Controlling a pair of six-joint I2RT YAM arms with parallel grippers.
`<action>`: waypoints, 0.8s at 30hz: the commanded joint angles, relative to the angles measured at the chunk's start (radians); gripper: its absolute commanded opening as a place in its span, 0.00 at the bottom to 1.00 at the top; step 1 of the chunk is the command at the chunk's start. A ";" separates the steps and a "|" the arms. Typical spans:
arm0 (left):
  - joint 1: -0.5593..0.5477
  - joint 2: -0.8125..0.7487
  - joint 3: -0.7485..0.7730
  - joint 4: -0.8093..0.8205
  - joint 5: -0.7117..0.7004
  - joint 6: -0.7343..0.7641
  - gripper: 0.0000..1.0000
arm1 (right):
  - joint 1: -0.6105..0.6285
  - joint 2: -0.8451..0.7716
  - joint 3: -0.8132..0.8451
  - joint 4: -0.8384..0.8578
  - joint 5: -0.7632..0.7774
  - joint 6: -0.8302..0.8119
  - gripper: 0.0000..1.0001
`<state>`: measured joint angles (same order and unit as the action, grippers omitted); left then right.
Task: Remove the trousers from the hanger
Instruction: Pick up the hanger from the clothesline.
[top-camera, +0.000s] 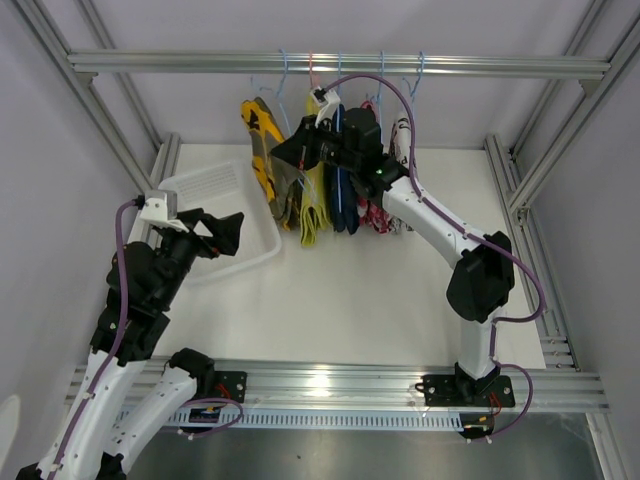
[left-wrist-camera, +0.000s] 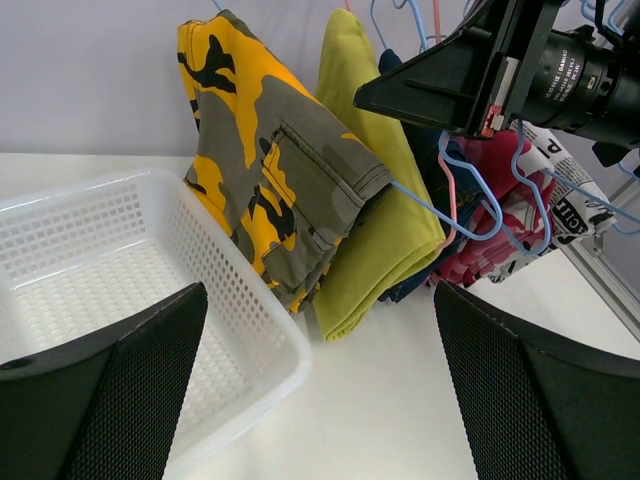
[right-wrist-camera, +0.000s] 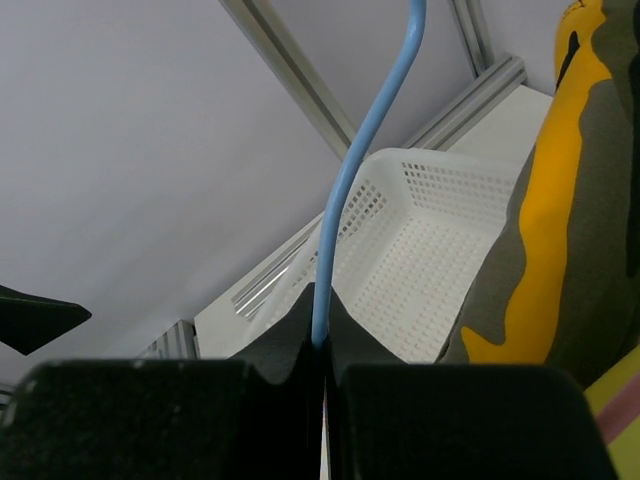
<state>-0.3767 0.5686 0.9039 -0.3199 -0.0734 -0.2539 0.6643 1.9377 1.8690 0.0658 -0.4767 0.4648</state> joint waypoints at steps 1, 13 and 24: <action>-0.007 0.007 0.036 0.005 0.021 -0.002 1.00 | 0.006 -0.051 0.007 0.117 -0.062 -0.015 0.04; -0.007 0.007 0.035 0.005 0.027 -0.002 0.99 | -0.006 -0.052 -0.004 0.190 -0.108 0.053 0.47; -0.008 0.008 0.036 0.005 0.037 -0.001 0.99 | -0.069 0.004 -0.048 0.514 -0.257 0.370 0.48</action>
<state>-0.3779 0.5697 0.9054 -0.3206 -0.0631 -0.2539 0.6094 1.9362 1.8122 0.3676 -0.6659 0.7227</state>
